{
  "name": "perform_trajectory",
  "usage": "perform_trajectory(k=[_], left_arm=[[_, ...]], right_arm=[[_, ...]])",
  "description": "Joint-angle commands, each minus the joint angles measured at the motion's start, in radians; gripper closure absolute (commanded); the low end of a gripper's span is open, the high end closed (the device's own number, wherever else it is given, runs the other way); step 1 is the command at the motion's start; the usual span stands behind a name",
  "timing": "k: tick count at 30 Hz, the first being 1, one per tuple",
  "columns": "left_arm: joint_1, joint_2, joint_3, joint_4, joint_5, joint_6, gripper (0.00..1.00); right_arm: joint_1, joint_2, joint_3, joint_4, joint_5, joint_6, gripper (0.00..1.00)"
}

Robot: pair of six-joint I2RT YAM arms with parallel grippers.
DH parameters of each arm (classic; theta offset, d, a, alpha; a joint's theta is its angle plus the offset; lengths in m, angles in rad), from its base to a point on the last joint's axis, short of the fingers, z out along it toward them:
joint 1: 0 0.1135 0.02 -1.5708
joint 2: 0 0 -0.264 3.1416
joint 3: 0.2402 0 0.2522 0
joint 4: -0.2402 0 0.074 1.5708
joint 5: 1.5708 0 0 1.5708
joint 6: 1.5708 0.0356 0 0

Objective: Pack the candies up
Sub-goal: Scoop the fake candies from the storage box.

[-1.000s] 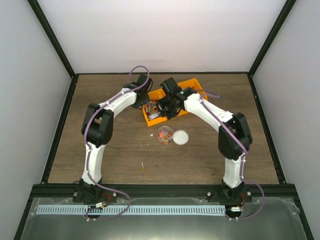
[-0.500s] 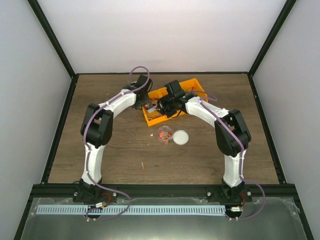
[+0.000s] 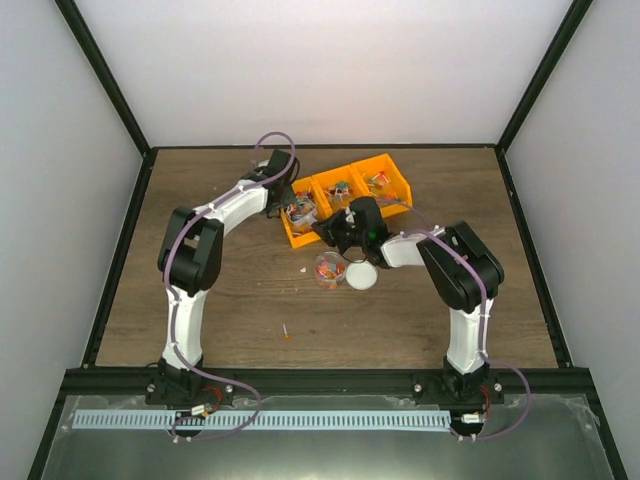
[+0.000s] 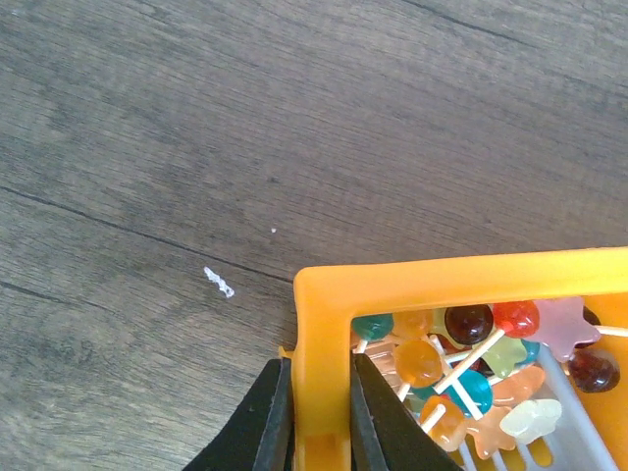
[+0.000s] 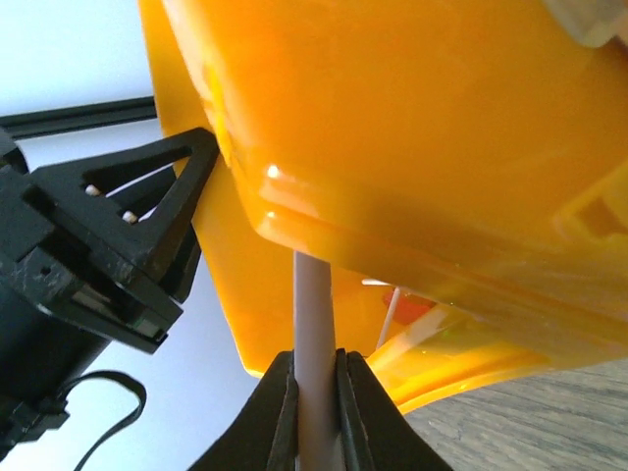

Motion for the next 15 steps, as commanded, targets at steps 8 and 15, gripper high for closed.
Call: perform_trajectory(k=[8, 15], left_arm=[[-0.014, 0.075, 0.095, -0.139, 0.046, 0.033, 0.96], [-0.011, 0.086, 0.138, -0.154, 0.043, 0.033, 0.96]], right_arm=[[-0.014, -0.154, -0.118, 0.179, -0.047, -0.023, 0.99], [-0.014, -0.212, -0.150, 0.133, -0.036, -0.030, 0.99]])
